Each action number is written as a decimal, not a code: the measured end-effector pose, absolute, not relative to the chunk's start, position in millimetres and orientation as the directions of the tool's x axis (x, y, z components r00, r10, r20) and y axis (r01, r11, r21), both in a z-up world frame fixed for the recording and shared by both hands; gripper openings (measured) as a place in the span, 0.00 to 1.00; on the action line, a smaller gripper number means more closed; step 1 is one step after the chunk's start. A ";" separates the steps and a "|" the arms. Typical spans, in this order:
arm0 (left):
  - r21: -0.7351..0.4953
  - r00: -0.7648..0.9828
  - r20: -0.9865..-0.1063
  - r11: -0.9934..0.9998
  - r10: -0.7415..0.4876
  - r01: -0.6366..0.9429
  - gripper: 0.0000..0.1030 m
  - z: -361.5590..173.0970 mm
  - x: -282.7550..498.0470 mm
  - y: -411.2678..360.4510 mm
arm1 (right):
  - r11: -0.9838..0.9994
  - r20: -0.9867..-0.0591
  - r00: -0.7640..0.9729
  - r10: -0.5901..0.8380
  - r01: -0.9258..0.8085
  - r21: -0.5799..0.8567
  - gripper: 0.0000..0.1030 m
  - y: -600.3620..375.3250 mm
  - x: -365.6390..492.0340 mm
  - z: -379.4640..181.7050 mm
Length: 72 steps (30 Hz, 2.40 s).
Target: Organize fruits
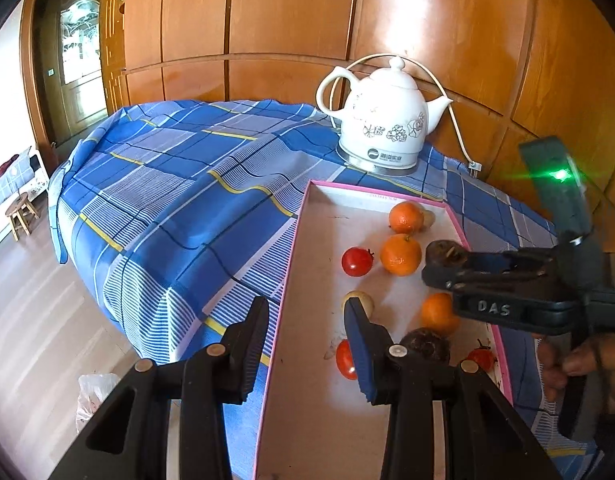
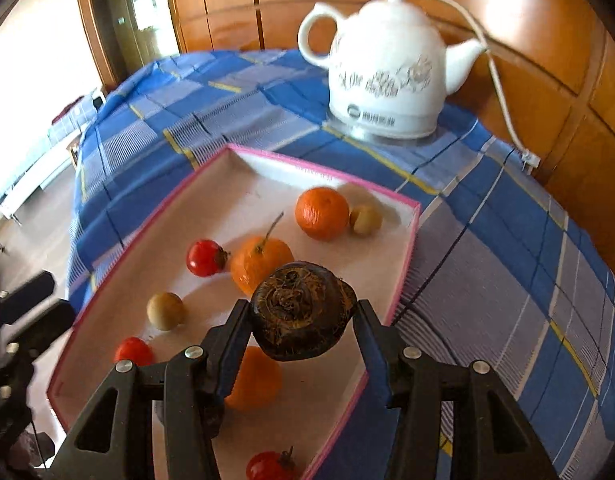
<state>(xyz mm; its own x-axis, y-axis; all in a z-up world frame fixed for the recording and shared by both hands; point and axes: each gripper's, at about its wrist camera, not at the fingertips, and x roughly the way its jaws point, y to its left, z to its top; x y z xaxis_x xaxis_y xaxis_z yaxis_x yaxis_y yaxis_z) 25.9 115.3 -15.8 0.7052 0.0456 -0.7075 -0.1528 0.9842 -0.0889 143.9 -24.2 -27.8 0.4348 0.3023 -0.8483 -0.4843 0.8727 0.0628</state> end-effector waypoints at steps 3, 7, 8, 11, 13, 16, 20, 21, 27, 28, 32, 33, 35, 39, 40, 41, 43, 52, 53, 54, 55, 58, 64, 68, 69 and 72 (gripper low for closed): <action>-0.087 0.707 -0.706 0.985 0.045 -0.150 0.39 -14.6 25.2 113.5 | 0.877 -0.850 0.428 0.306 -0.474 0.077 0.52 -25.6 142.2 -33.9; -0.087 0.704 -0.709 0.985 0.044 -0.148 0.40 -14.4 25.6 111.5 | 0.876 -0.843 0.427 0.326 -0.472 0.100 0.52 -28.2 140.5 -33.1; -0.085 0.705 -0.708 0.985 0.046 -0.149 0.40 -14.1 25.4 111.0 | 0.875 -0.840 0.432 0.328 -0.474 0.098 0.52 -28.0 139.4 -31.9; -0.084 0.706 -0.706 0.985 0.047 -0.150 0.40 -13.5 25.0 110.3 | 0.879 -0.832 0.446 0.329 -0.468 0.096 0.52 -29.0 137.5 -29.9; -0.083 0.707 -0.705 0.985 0.049 -0.151 0.41 -13.3 25.0 109.9 | 0.880 -0.821 0.458 0.341 -0.462 0.108 0.52 -31.6 135.6 -26.9; -0.082 0.704 -0.709 0.985 0.048 -0.149 0.43 -14.8 24.9 108.9 | 0.880 -0.814 0.460 0.356 -0.457 0.126 0.52 -33.9 133.1 -24.3; -0.079 0.700 -0.712 0.986 0.049 -0.150 0.45 -16.0 24.8 107.9 | 0.880 -0.802 0.475 0.363 -0.458 0.127 0.43 -36.3 125.5 -19.9; -0.079 0.700 -0.712 0.985 0.050 -0.151 0.47 -16.2 24.6 107.9 | 0.881 -0.798 0.480 0.363 -0.456 0.126 0.40 -36.7 124.3 -19.0; -0.074 0.695 -0.716 0.983 0.064 -0.167 0.51 -17.5 25.2 111.1 | 0.882 -0.766 0.504 0.399 -0.440 0.170 0.31 -50.8 103.6 -8.1; -0.072 0.694 -0.717 0.982 0.069 -0.172 0.51 -17.9 25.2 111.6 | 0.879 -0.763 0.501 0.408 -0.443 0.179 0.31 -53.0 98.4 -7.3; -0.064 0.694 -0.715 0.982 0.080 -0.179 0.56 -17.1 24.1 110.8 | 0.870 -0.775 0.480 0.410 -0.462 0.173 0.27 -49.1 88.0 -11.3; -0.064 0.696 -0.714 0.982 0.081 -0.180 0.58 -16.3 23.5 110.6 | 0.870 -0.781 0.478 0.402 -0.464 0.164 0.27 -46.5 87.3 -13.5; -0.063 0.702 -0.707 0.982 0.082 -0.178 0.61 -13.9 22.1 109.1 | 0.870 -0.786 0.477 0.395 -0.469 0.152 0.26 -42.7 86.3 -17.3; -0.066 0.713 -0.697 0.982 0.080 -0.175 0.67 -9.4 20.3 106.6 | 0.879 -0.794 0.483 0.369 -0.459 0.129 0.26 -37.0 87.7 -25.5; -0.066 0.715 -0.694 0.983 0.079 -0.173 0.67 -8.4 19.7 106.1 | 0.880 -0.790 0.488 0.371 -0.456 0.132 0.26 -37.2 87.3 -25.2; -0.066 0.718 -0.691 0.983 0.079 -0.172 0.68 -7.3 18.9 105.7 | 0.883 -0.789 0.491 0.369 -0.451 0.132 0.26 -37.8 86.2 -24.3; -0.063 0.723 -0.686 0.983 0.081 -0.170 0.73 -5.5 17.6 103.8 | 0.884 -0.777 0.502 0.380 -0.444 0.145 0.26 -41.1 81.4 -20.7; -0.057 0.754 -0.652 0.987 0.076 -0.150 0.90 3.3 3.0 86.2 | 0.949 -0.716 0.640 0.279 -0.299 0.103 0.29 -68.6 35.4 4.0; -0.052 0.761 -0.644 0.988 0.080 -0.148 0.92 5.3 0.7 84.1 | 0.954 -0.715 0.646 0.269 -0.281 0.106 0.29 -72.9 31.2 4.8; -0.050 0.767 -0.636 0.988 0.080 -0.145 0.96 7.4 -1.9 82.5 | 0.959 -0.714 0.649 0.261 -0.261 0.113 0.29 -77.5 26.3 5.4; -0.053 0.776 -0.627 0.989 0.075 -0.138 0.98 9.5 -5.4 81.0 | 0.964 -0.713 0.655 0.249 -0.240 0.116 0.30 -82.0 20.4 5.0; -0.072 0.794 -0.605 0.989 0.062 -0.132 1.00 12.7 -14.1 79.9 | 0.975 -0.713 0.668 0.213 -0.197 0.107 0.32 -90.7 8.2 2.4; -0.060 0.795 -0.601 0.987 0.082 -0.147 1.00 10.0 -15.8 77.1 | 0.985 -0.726 0.666 0.172 -0.134 0.111 0.33 -103.6 -0.9 -5.2; -0.046 0.792 -0.603 0.987 0.094 -0.153 1.00 7.1 -16.2 74.2 | 0.988 -0.719 0.677 0.155 -0.116 0.104 0.33 -105.5 -3.9 -3.7; -0.046 0.790 -0.606 0.987 0.097 -0.156 1.00 6.6 -15.9 73.8 | 0.988 -0.716 0.682 0.152 -0.116 0.099 0.33 -105.0 -4.5 -2.6; -0.037 0.782 -0.614 0.986 0.105 -0.161 1.00 4.5 -15.4 72.4 | 0.989 -0.706 0.693 0.147 -0.126 0.082 0.33 -101.5 -6.6 0.1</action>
<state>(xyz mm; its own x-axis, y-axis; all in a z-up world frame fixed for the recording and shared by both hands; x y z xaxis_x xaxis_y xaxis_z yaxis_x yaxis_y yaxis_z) -15.4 72.4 4.5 0.7819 0.1051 -0.6145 -0.1615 0.9862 -0.0368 -6.6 -101.5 0.1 0.6932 0.1469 -0.7056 -0.1265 0.9886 0.0817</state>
